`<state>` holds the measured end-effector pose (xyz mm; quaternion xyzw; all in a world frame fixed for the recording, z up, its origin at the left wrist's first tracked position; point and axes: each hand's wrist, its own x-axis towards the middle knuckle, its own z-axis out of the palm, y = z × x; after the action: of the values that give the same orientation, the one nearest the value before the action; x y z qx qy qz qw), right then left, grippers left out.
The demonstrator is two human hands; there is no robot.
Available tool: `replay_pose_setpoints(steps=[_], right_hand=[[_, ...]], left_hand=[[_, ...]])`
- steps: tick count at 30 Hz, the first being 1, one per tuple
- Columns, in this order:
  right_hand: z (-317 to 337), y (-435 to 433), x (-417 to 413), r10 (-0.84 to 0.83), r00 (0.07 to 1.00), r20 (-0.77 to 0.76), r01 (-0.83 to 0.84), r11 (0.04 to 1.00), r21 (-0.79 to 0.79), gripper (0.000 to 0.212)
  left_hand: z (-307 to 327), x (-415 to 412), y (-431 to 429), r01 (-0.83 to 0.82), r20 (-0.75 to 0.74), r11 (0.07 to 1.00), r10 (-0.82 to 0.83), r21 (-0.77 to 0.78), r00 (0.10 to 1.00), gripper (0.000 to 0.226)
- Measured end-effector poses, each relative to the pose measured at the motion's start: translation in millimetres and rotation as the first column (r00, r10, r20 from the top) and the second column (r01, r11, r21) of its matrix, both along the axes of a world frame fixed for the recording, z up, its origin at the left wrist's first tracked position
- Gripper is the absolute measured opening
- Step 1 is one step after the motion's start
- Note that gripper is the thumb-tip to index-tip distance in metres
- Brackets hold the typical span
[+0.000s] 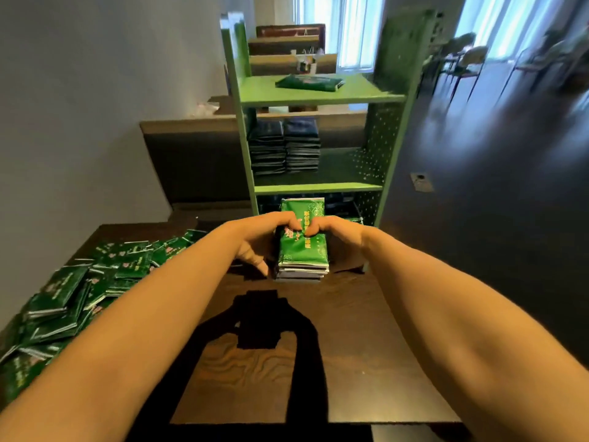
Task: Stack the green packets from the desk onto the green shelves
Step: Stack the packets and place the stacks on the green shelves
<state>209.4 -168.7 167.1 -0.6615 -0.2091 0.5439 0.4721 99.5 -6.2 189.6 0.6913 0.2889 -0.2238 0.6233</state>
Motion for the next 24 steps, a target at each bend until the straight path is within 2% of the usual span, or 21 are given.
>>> replay_pose_setpoints(steps=[3,5,9,11,13,15,16,17,19,20,21,24], right_hand=[[24.9,-6.9,10.3,-0.046,0.999,-0.02,0.046,0.999,0.015,0.053],[33.7,-7.7,17.8,-0.153,0.988,-0.012,0.154,0.987,0.042,0.059],[52.9,-6.5,26.6,-0.298,0.955,0.004,0.293,0.942,0.164,0.027],[60.5,-10.5,32.9,-0.346,0.938,0.018,0.335,0.92,0.203,0.02],[65.8,-15.3,39.6,-0.388,0.922,0.007,0.375,0.896,0.239,0.015],[66.0,-13.7,52.9,-0.461,0.887,0.011,0.445,0.862,0.242,0.013],[68.0,-11.7,56.2,-0.502,0.864,0.038,0.478,0.842,0.25,0.018],[70.2,-8.0,60.7,-0.543,0.837,0.065,0.512,0.82,0.256,0.036],[71.5,0.6,71.9,-0.614,0.786,0.072,0.578,0.772,0.266,0.097],[71.0,5.2,79.4,-0.639,0.767,0.065,0.598,0.747,0.291,0.113],[74.6,7.9,82.2,-0.654,0.753,0.074,0.61,0.735,0.296,0.116],[79.8,20.2,99.1,-0.696,0.706,0.13,0.645,0.708,0.289,0.09]], left_hand=[[31.5,14.4,-14.3,-0.019,0.093,0.997,0.011,0.079,0.996,0.047],[42.6,26.0,-22.9,-0.081,0.16,0.982,0.054,0.168,0.986,0.037],[50.8,57.7,-32.1,-0.223,0.272,0.95,0.161,0.216,0.949,0.075],[53.6,75.6,-37.0,-0.263,0.314,0.938,0.186,0.224,0.931,0.087],[59.5,89.2,-44.2,-0.261,0.336,0.935,0.172,0.241,0.926,0.094],[62.8,101.0,-50.9,-0.273,0.386,0.914,0.146,0.3,0.911,0.091],[61.4,107.4,-50.8,-0.308,0.432,0.88,0.134,0.362,0.892,0.089],[60.2,112.6,-49.5,-0.353,0.486,0.819,0.106,0.452,0.867,0.085],[57.8,119.9,-42.5,-0.449,0.582,0.657,0.018,0.606,0.813,0.066],[57.9,122.2,-37.7,-0.486,0.614,0.582,-0.027,0.651,0.789,0.055],[59.0,124.0,-32.5,-0.506,0.623,0.52,-0.066,0.689,0.78,0.044],[64.3,128.7,-16.1,-0.467,0.542,0.336,-0.176,0.818,0.822,0.031]])
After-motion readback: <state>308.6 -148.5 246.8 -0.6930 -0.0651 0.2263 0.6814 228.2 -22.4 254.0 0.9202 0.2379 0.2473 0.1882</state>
